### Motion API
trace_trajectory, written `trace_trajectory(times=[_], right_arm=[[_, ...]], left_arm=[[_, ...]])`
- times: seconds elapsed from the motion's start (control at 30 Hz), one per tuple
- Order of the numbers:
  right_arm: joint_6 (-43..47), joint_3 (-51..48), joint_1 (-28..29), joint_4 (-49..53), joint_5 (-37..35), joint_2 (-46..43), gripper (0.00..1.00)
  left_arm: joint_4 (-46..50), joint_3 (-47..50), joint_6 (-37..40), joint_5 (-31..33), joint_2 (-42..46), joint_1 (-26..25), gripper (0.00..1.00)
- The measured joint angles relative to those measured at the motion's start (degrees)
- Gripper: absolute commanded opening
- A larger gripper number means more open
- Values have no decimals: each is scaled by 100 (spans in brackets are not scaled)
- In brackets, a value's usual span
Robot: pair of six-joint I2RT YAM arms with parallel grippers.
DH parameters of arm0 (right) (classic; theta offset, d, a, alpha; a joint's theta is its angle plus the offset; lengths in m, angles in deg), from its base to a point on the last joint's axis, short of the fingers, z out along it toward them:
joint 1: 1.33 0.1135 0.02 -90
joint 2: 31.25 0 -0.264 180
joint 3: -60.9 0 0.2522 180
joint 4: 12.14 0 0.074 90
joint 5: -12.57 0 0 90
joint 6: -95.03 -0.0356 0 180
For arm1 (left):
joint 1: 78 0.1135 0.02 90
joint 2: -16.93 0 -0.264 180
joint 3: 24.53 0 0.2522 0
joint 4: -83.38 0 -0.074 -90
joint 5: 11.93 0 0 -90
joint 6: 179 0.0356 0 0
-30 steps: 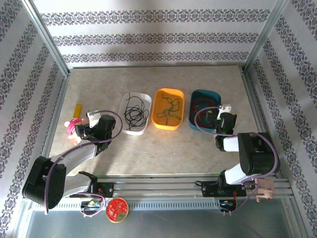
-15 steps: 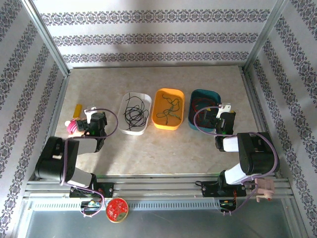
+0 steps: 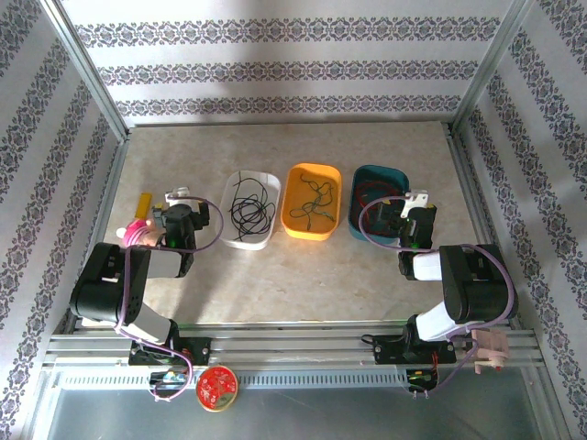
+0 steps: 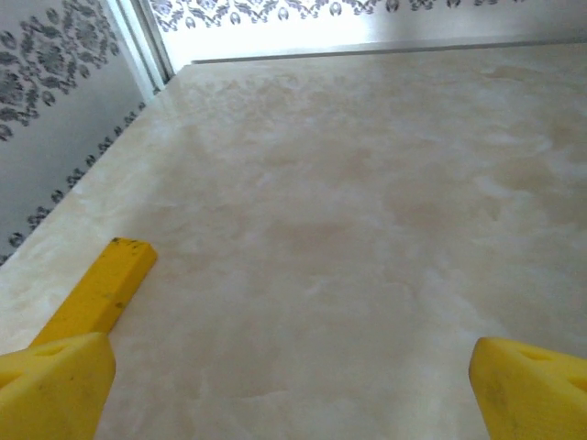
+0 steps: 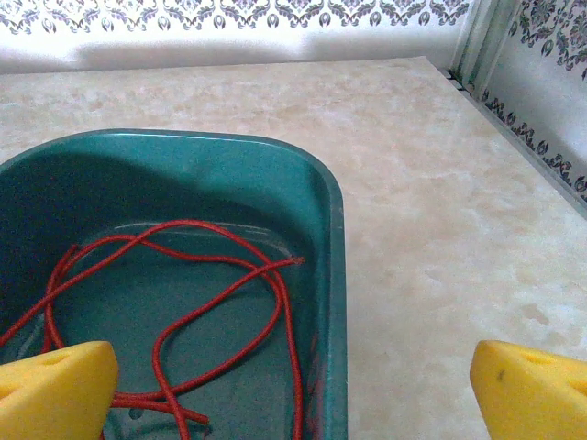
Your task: Untangle the cables
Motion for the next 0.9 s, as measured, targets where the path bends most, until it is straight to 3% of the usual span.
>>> trace_trajectory(times=[0.27,0.9], right_arm=[[-2,2,0,-2,0,0,98],[90,2,435,-85,-457,0,98]], left_arm=[[-507,192,17,-728,-315,240,99],[-708,197,17,-844,-354,243,99]])
